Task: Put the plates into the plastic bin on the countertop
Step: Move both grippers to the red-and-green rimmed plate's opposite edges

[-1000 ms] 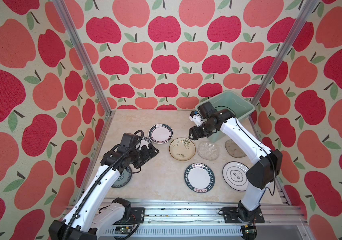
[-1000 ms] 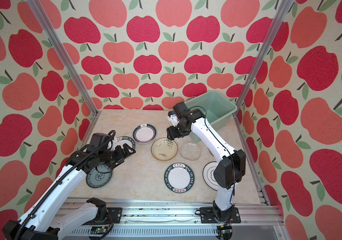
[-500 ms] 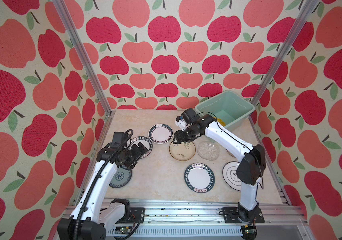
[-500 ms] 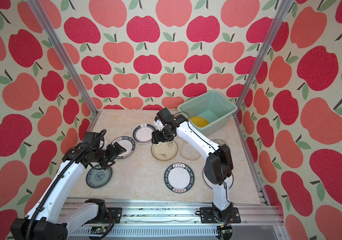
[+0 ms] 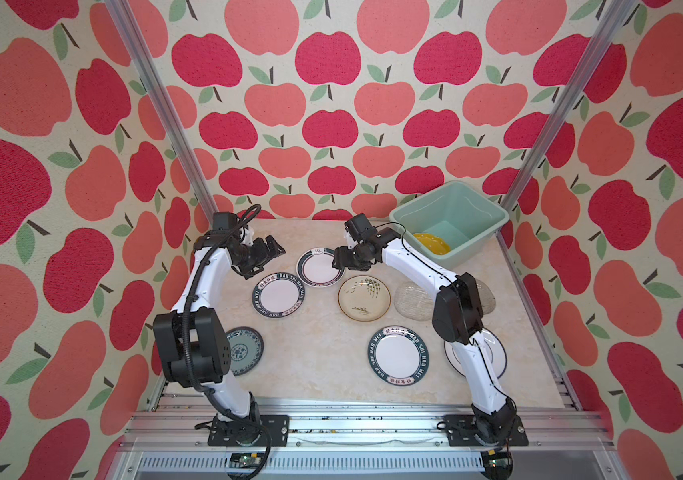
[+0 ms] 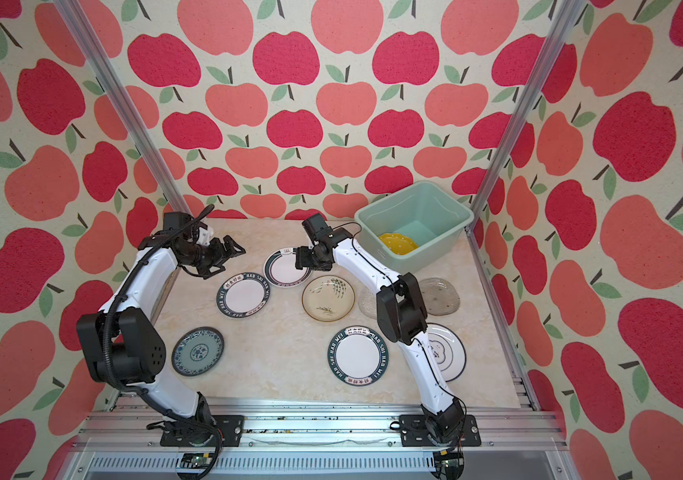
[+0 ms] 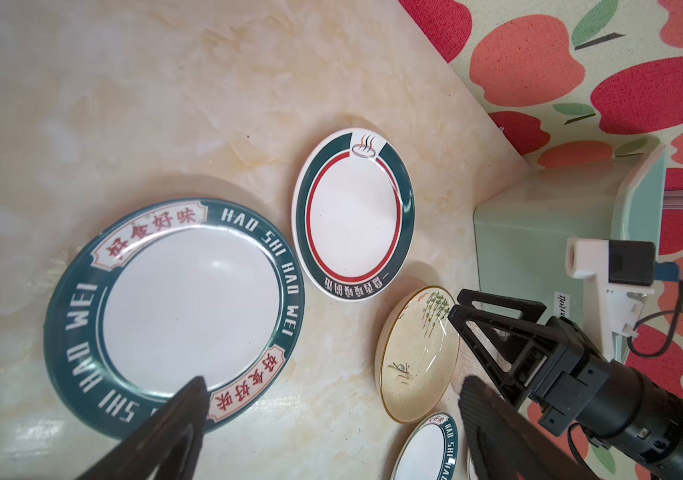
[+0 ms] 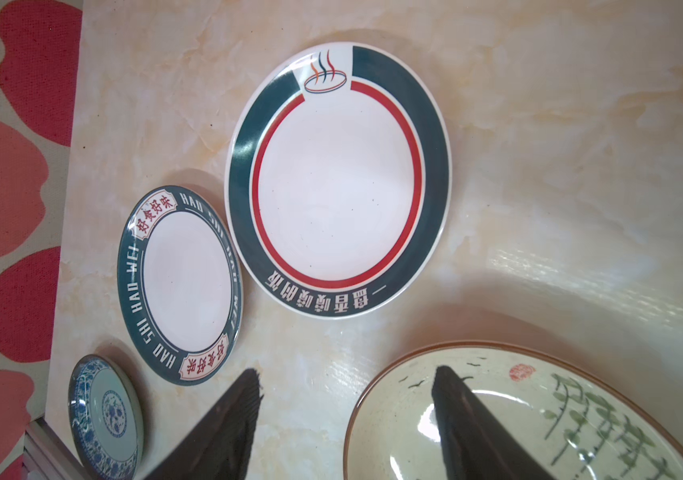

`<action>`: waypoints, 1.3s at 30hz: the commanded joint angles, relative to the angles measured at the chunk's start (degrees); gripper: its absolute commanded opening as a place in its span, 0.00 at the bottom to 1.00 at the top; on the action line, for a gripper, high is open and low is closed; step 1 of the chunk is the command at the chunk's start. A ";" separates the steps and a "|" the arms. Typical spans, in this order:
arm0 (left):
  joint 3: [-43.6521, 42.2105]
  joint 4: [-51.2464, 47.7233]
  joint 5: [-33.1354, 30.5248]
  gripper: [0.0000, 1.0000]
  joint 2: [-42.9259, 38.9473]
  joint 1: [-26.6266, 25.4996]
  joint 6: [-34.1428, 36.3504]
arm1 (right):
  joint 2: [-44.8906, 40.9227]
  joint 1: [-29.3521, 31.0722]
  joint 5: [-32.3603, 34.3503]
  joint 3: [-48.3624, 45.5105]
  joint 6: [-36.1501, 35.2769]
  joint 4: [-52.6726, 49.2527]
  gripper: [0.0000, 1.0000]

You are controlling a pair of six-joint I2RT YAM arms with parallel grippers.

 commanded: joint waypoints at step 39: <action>22.67 2.07 8.69 0.63 35.10 -8.65 5.15 | 14.16 -5.07 -14.53 3.09 10.49 17.61 0.56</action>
